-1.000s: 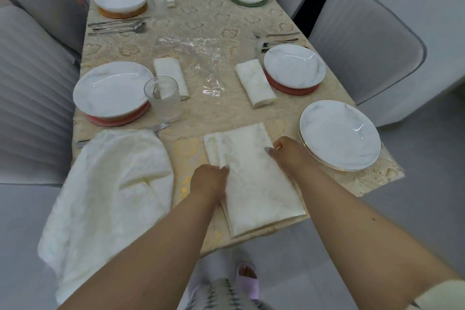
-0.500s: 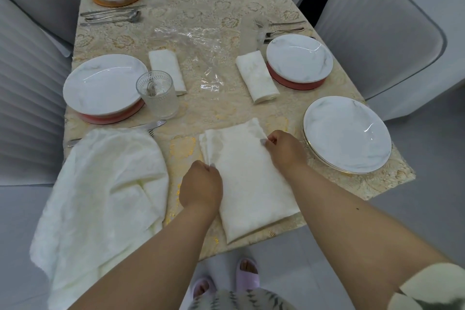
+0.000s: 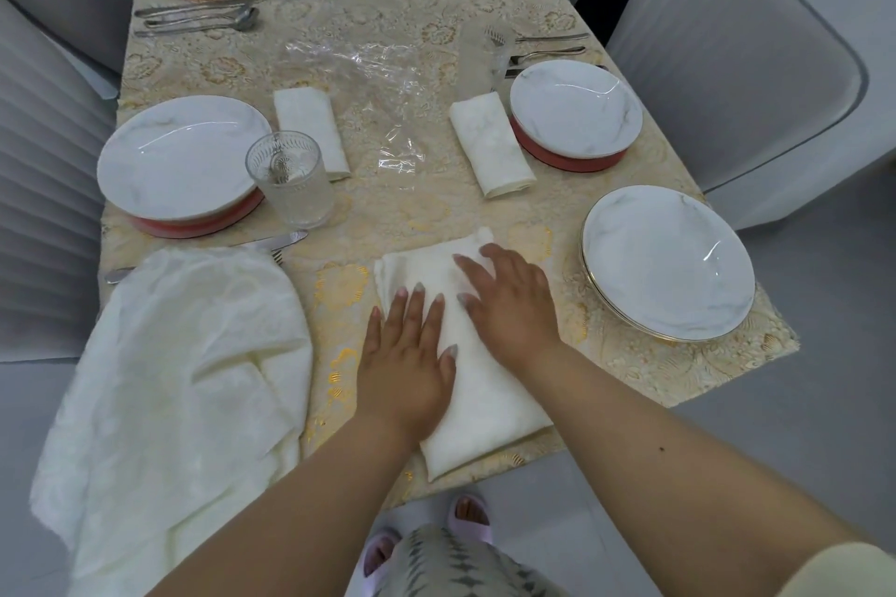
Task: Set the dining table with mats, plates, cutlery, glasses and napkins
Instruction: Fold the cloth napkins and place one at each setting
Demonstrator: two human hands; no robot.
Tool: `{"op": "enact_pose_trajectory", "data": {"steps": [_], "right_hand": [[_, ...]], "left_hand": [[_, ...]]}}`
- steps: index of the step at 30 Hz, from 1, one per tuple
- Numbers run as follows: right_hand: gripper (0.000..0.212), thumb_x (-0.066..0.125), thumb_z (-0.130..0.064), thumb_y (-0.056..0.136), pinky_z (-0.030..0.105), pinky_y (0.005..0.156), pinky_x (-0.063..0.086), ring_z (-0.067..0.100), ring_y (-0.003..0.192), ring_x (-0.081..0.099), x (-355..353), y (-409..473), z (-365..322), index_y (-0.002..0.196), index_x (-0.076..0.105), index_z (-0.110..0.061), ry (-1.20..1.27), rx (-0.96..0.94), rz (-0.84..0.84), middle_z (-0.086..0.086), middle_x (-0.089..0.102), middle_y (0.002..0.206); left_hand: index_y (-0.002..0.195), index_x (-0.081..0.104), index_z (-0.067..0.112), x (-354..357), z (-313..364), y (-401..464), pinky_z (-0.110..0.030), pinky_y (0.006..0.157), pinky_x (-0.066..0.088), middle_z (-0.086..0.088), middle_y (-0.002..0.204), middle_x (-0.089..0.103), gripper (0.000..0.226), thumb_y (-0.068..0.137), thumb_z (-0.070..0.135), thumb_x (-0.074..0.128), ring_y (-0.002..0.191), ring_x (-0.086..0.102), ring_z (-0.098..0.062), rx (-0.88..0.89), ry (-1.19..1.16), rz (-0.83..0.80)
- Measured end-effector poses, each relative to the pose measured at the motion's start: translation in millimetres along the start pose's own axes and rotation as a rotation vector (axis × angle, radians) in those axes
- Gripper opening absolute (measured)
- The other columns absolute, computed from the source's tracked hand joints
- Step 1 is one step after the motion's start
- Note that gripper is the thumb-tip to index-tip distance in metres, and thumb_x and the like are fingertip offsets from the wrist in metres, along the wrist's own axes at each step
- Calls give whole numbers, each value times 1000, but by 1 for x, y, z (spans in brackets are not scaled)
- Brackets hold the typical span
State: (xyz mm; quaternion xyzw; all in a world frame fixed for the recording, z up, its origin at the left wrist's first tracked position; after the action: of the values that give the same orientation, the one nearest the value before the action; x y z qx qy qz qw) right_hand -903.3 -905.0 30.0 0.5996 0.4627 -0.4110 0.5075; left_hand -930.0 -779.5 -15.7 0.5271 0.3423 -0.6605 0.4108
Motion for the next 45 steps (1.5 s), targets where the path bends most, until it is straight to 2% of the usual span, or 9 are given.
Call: {"op": "enact_pose_trajectory", "data": {"steps": [4,9,14,20,28,33,37,41,45], "right_hand": [[52,30,-43,90,46,100,39,30,129,45,26,-19,15,133,54,-27,120,89,-195,10,49,139],[48,65,-32,86,37,99,33,31,120,43,15,-7,49,127,52,-12,307,419,-193,10,49,127],[52,68,-47,81,31,75,40,31,105,57,37,3,64,111,53,-7,264,597,-588,9,60,110],[34,77,-32,78,28,58,36,19,67,52,25,8,59,67,50,-14,623,609,-643,1,54,72],[22,77,-7,75,28,71,48,20,78,58,-93,66,60,75,56,-4,1280,467,-103,14,61,84],[37,75,-1,77,34,84,49,20,86,57,-111,57,49,105,58,17,1298,346,-118,19,63,89],[12,77,-3,75,24,76,46,13,72,50,-60,3,51,78,66,-3,1117,408,-390,7,54,74],[18,75,-11,79,26,82,49,11,80,61,-10,-58,59,93,69,-1,992,542,-629,6,70,84],[30,71,-21,85,16,50,31,8,56,44,-1,-82,62,68,51,-5,972,631,-559,3,47,64]], "left_hand": [[144,43,10,-2,-1,-7,-45,112,19,-14,150,39,60,94,42,32,140,35,-30,3,-29,48],[122,53,0,-37,-40,0,-46,91,44,-22,121,56,51,86,34,61,110,53,-40,-418,-161,178],[121,43,4,-25,-74,11,-42,97,41,-14,124,56,58,88,48,61,117,52,-34,-795,-274,-150],[104,62,4,-15,-72,28,-32,79,48,-8,101,63,35,87,35,66,103,62,-32,-718,-534,-275],[71,56,11,-151,-62,72,-51,84,53,-18,81,63,22,79,6,76,78,59,-24,-369,-1305,193],[99,64,4,-180,-48,50,-19,72,52,5,78,70,16,84,5,71,73,63,-4,-166,-1174,179],[98,62,26,-129,-29,8,1,63,40,33,77,64,31,84,0,69,71,58,23,-104,-1000,-70],[87,60,38,-65,-40,-22,-7,63,44,25,73,67,21,90,19,67,72,61,12,-146,-812,-268],[73,55,10,-33,-58,-31,-31,60,37,0,62,52,28,92,28,63,59,46,-16,-310,-842,-263]]}}
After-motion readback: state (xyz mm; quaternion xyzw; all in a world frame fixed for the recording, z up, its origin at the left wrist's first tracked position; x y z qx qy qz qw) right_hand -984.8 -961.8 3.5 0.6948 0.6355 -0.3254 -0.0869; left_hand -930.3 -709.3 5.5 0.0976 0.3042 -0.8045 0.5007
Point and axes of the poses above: each hand's wrist, its own y-axis towards the middle knuckle, its own x-axis out of the palm, z = x × y, the point moved 10 cm from there along y, towards the middle knuckle
